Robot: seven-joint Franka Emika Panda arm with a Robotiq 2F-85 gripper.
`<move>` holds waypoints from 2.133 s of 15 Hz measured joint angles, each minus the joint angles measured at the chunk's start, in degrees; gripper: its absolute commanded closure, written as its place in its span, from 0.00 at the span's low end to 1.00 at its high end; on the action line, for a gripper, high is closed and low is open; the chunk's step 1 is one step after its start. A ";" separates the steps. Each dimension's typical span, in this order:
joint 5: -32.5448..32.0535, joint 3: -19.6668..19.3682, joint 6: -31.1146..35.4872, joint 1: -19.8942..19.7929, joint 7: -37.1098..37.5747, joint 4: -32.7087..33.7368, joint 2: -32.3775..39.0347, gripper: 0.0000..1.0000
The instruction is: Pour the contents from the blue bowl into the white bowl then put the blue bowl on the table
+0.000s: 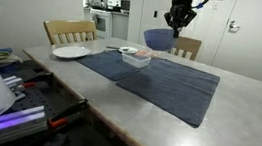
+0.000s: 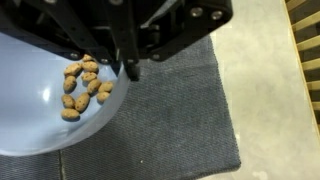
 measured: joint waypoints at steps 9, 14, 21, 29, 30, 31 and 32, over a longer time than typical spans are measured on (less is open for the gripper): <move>-11.86 0.45 -3.56 6.85 6.09 1.18 0.14 0.99; -14.72 2.10 -5.28 9.93 9.90 1.19 1.00 0.99; -18.09 3.01 -5.58 13.56 16.13 1.49 4.27 0.99; -24.08 3.01 -7.48 15.83 19.16 4.87 6.83 0.99; -24.93 3.01 -7.69 15.95 19.34 5.40 7.28 0.99; -25.76 3.01 -7.91 16.08 19.51 5.94 7.80 0.99; -26.67 3.01 -8.15 16.22 19.73 6.41 8.25 0.99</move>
